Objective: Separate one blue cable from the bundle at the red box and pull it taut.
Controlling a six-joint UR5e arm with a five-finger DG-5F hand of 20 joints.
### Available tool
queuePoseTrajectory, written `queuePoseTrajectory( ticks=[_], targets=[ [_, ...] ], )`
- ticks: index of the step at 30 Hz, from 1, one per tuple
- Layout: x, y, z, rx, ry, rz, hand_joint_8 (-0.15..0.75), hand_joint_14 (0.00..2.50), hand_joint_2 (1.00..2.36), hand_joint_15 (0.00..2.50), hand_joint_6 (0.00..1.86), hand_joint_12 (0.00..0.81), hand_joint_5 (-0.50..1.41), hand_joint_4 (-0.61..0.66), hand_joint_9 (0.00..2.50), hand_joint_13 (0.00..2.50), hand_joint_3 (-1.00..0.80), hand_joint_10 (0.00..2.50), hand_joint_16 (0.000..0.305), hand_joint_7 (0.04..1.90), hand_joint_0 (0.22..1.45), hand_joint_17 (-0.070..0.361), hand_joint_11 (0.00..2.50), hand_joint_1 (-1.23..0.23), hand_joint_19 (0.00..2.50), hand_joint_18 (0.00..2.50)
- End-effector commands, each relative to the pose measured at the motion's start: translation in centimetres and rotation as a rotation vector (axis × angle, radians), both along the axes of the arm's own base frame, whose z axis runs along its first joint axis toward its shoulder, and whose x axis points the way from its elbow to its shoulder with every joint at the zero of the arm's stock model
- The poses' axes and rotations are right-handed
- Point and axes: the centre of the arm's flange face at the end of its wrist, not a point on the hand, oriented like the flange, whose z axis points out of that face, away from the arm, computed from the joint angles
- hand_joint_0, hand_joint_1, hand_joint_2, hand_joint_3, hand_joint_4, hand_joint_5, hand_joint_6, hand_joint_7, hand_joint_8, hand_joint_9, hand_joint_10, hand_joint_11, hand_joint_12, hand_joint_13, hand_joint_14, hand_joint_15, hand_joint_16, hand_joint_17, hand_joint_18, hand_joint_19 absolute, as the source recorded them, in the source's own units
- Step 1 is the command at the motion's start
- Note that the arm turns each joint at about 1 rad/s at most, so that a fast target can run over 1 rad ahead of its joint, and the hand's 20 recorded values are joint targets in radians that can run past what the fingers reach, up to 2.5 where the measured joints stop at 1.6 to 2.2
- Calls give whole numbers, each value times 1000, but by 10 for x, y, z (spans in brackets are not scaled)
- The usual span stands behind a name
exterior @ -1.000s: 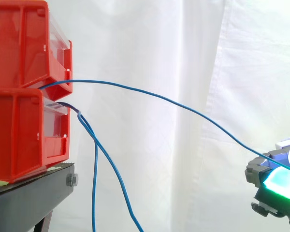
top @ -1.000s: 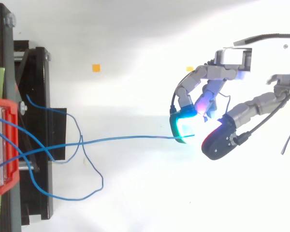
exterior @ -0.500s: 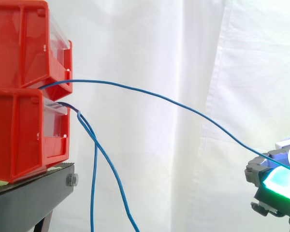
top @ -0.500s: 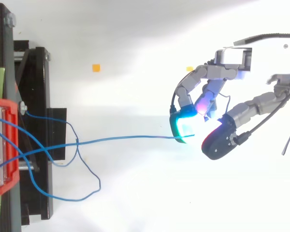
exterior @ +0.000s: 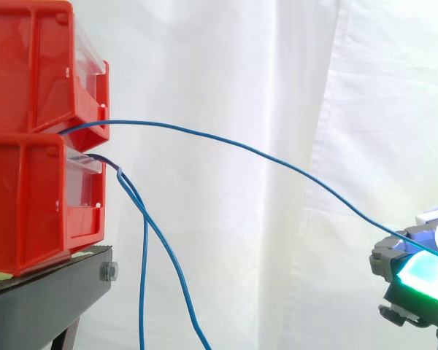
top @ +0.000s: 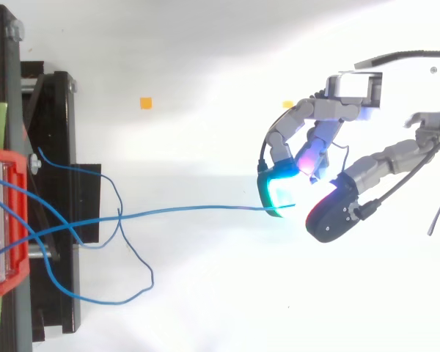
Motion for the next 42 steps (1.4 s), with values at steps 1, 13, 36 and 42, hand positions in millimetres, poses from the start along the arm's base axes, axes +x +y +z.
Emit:
queuePoseTrajectory(
  ticks=[1,13,36,42],
  targets=[
    [0,0,1,0,-1,0,330,24,1006,703,965,393,-193,-208,1138,1042,-407,18,50,1264,830,112,1083,-781,903,897],
    [0,0,0,0,0,0,335,23,1007,705,965,394,-193,-201,1126,1040,-406,20,50,1256,830,113,1057,-784,901,896],
    [0,0,-1,0,2,0,337,22,1007,699,963,395,-193,-190,1115,1038,-404,18,50,1255,825,112,1034,-791,896,901],
    [0,-1,1,0,-1,-1,336,22,1007,699,963,395,-193,-187,1113,1039,-405,18,50,1256,825,112,1043,-791,896,902]
  ],
)
